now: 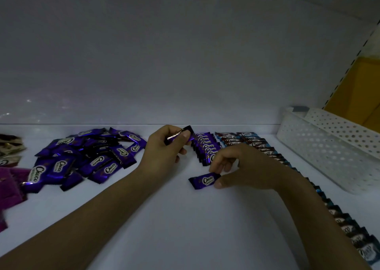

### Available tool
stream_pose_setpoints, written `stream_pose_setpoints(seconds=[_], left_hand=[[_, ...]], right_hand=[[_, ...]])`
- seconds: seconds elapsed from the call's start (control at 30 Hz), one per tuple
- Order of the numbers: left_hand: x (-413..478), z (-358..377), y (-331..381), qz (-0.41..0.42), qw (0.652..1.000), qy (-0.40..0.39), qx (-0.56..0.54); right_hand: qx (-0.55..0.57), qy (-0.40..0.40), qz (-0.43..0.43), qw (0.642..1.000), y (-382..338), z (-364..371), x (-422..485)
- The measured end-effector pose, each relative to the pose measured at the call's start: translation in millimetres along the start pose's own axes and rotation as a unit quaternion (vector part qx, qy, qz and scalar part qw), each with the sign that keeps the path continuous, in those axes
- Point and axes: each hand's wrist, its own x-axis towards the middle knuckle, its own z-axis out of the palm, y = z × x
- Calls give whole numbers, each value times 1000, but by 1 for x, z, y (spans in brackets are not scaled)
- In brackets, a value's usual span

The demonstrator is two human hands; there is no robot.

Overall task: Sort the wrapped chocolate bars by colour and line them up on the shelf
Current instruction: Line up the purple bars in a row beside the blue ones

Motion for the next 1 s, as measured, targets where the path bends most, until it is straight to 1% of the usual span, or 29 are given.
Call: stream_pose_setpoints(seconds=[0.1, 0.27, 0.37, 0.5, 0.57, 0.67, 0.8, 0.9, 1.0], left_hand=[[0, 0, -1, -4, 1000, -1, 2], [1, -1, -2, -7, 1000, -7, 8], [1, -1, -2, -8, 1000, -5, 7], [1, -1, -2, -10, 1000, -6, 2], [1, -1, -2, -10, 1000, -8, -1], [2, -2, -3, -8, 1000, -10, -5], [2, -2, -4, -8, 1000, -12, -7], [2, -1, -3, -9, 1000, -14, -6], [2, -1, -2, -18, 1000, -7, -5]], right_hand=[[-19, -15, -3, 1000, -1, 3, 1], [-21, -2, -23, 1000, -3, 3, 1], [-15, -3, -16, 1000, -4, 4, 1], [-47, -9, -23, 999, -2, 6, 4], [-50, 9, -18, 999, 0, 3, 3], [-66, 34, 19, 997, 7, 0, 1], [-70, 96, 46, 992, 13, 0, 2], [-114, 135, 58, 983, 15, 0, 5], [-149, 155, 66, 974, 19, 3, 7]])
